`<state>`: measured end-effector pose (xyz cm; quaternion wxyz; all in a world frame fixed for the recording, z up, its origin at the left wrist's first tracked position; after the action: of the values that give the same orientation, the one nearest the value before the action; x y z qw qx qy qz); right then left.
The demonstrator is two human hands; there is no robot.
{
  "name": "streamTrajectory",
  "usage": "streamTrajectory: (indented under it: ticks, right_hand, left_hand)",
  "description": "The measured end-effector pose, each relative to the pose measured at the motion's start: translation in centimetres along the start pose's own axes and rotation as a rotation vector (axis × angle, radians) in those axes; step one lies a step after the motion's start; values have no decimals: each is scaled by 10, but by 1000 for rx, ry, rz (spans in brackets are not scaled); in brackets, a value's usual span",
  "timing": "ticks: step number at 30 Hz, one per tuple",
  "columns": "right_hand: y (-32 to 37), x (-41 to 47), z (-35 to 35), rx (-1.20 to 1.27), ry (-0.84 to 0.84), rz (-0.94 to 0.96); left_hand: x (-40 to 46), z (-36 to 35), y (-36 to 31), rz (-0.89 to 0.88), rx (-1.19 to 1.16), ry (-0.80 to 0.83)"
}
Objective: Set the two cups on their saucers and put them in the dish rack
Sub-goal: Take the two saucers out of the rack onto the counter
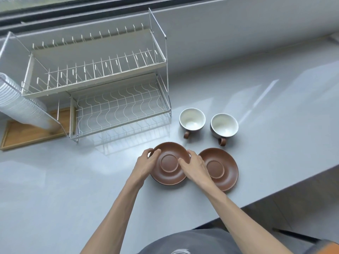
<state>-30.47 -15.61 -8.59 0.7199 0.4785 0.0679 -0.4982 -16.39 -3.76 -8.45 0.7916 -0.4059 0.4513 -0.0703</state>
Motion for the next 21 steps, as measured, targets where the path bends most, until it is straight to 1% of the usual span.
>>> streamTrajectory:
  ticks: [7, 14, 18, 19, 21]
  right_hand:
    - [-3, 3, 0, -24, 22, 3]
    - [-3, 8, 2, -53, 50, 5]
    - [-3, 10, 12, -14, 67, -1]
    - [-4, 11, 14, 6, 79, 2]
    - [-4, 13, 17, 25, 94, 25]
  left_hand:
    - [7, -3, 7, -1, 31, -23]
    - [11, -4, 9, -35, 143, -47]
    - [13, -2, 8, -64, 300, -53]
    - [14, -1, 7, -73, 366, -47]
    - [15, 0, 5, -92, 572, -47]
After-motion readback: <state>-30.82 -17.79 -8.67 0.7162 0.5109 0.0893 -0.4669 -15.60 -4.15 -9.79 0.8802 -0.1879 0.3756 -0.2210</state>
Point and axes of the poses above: each hand's wrist, its own x-axis towards the middle knuckle, its own z-axis out of the back of the hand, y = z × x, the point moved 3 cm from there along x, towards the middle knuckle, and after that the axes turned 2 degrees about y, right-handed, at the moved point
